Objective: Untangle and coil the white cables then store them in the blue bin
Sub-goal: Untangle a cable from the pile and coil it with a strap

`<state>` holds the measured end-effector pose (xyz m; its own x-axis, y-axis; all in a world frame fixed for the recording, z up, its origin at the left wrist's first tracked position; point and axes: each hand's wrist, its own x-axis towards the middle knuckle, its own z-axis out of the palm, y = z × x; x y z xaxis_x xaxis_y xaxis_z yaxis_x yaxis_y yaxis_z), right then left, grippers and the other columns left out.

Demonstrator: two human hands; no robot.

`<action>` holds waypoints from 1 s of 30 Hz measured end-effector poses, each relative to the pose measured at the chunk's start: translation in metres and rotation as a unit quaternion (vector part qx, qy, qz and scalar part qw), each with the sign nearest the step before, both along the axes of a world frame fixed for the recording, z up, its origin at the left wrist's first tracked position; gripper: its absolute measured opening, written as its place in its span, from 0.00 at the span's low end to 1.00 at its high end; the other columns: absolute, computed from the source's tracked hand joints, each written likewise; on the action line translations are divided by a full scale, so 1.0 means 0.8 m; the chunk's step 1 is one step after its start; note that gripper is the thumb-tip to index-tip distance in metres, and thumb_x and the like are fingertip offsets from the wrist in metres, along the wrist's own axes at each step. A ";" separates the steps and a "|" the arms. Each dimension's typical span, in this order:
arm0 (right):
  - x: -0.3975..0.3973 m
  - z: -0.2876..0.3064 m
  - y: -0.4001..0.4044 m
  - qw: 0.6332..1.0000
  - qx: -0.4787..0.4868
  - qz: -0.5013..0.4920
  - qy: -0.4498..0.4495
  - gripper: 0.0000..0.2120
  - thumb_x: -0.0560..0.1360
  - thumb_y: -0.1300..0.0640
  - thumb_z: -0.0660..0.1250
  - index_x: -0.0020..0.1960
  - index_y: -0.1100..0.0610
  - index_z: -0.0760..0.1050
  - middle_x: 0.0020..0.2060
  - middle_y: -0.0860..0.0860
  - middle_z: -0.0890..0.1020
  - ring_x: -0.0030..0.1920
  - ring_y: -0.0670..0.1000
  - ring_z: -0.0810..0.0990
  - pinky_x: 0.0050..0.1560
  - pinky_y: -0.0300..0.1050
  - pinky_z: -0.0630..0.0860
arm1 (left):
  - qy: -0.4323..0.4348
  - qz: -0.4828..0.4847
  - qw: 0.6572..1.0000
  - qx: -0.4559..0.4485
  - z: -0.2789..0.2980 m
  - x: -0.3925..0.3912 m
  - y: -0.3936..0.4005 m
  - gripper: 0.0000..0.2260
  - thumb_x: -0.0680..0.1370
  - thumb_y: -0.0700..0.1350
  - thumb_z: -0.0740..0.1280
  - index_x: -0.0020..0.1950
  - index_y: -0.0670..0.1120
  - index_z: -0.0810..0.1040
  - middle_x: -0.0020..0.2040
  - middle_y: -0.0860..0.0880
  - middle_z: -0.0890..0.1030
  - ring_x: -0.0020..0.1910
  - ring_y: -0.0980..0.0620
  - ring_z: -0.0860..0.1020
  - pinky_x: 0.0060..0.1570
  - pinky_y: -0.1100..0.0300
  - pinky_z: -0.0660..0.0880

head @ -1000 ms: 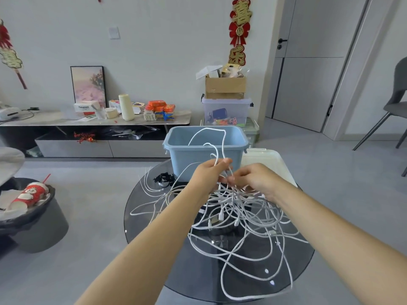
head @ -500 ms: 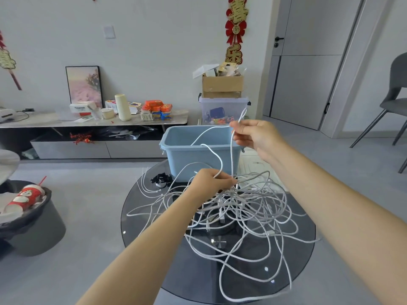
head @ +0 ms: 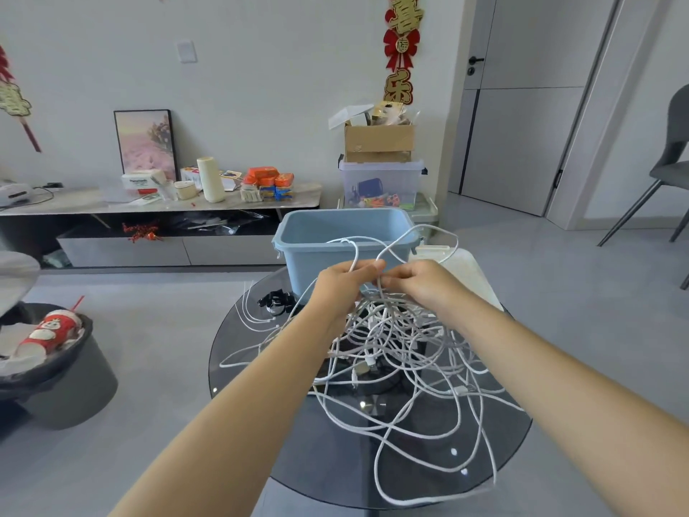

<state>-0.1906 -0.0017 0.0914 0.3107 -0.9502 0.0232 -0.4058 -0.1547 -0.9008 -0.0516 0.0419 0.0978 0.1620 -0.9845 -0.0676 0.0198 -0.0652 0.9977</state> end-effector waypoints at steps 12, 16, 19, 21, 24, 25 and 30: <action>-0.010 0.014 -0.002 0.990 0.001 -0.024 -0.141 0.02 0.73 0.61 0.70 0.42 0.55 0.79 0.34 0.46 0.82 0.37 0.44 0.78 0.36 0.35 0.69 | -0.073 -0.045 0.996 -0.018 -0.032 -0.012 0.004 0.09 0.76 0.40 0.70 0.55 0.41 0.82 0.35 0.53 0.81 0.23 0.67 0.73 0.27 0.76 0.67; -0.009 0.038 -0.004 0.977 -0.003 -0.034 -0.210 0.07 0.75 0.65 0.67 0.39 0.56 0.75 0.32 0.48 0.81 0.32 0.44 0.80 0.34 0.34 0.74 | -0.129 -0.070 0.989 -0.023 -0.040 -0.013 -0.002 0.07 0.72 0.40 0.74 0.49 0.43 0.84 0.35 0.53 0.81 0.29 0.66 0.76 0.34 0.74 0.69; -0.007 0.061 -0.007 0.960 -0.003 -0.057 -0.273 0.08 0.76 0.66 0.65 0.40 0.57 0.74 0.32 0.52 0.80 0.28 0.44 0.80 0.31 0.35 0.76 | -0.140 -0.064 0.988 -0.016 -0.042 -0.014 -0.003 0.04 0.71 0.41 0.75 0.43 0.49 0.83 0.36 0.53 0.81 0.33 0.59 0.76 0.38 0.69 0.70; -0.009 0.079 -0.013 0.947 -0.010 -0.082 -0.312 0.07 0.76 0.64 0.65 0.40 0.56 0.74 0.31 0.50 0.80 0.29 0.45 0.80 0.30 0.36 0.76 | -0.153 -0.057 0.987 -0.011 -0.046 -0.012 -0.005 0.06 0.71 0.41 0.74 0.41 0.52 0.82 0.38 0.52 0.82 0.36 0.55 0.76 0.40 0.65 0.72; -0.009 0.109 -0.019 0.928 -0.021 -0.110 -0.356 0.08 0.76 0.63 0.66 0.39 0.56 0.74 0.32 0.51 0.80 0.31 0.46 0.80 0.33 0.38 0.77 | -0.165 -0.049 0.985 0.004 -0.052 -0.009 -0.006 0.07 0.72 0.41 0.74 0.40 0.53 0.82 0.34 0.54 0.82 0.32 0.56 0.73 0.34 0.67 0.71; -0.007 0.119 -0.019 0.925 -0.021 -0.115 -0.362 0.08 0.76 0.63 0.66 0.39 0.56 0.74 0.31 0.51 0.80 0.31 0.47 0.79 0.33 0.38 0.78 | -0.162 -0.045 0.986 0.009 -0.054 -0.009 -0.006 0.06 0.72 0.41 0.74 0.40 0.53 0.83 0.33 0.55 0.82 0.31 0.56 0.73 0.34 0.66 0.71; -0.004 0.164 -0.019 0.900 -0.022 -0.129 -0.415 0.09 0.76 0.63 0.66 0.38 0.57 0.75 0.27 0.49 0.80 0.30 0.45 0.79 0.35 0.38 0.78 | -0.167 -0.037 0.985 0.013 -0.057 -0.006 -0.011 0.05 0.71 0.42 0.74 0.42 0.52 0.83 0.37 0.56 0.82 0.32 0.61 0.76 0.35 0.69 0.72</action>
<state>-0.1939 -0.0169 0.2228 -0.0615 -0.9808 0.1852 0.3769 -0.1946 -0.9056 -0.0568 0.0334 0.0520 0.1069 -0.9931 -0.0475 -0.3160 -0.0792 0.9455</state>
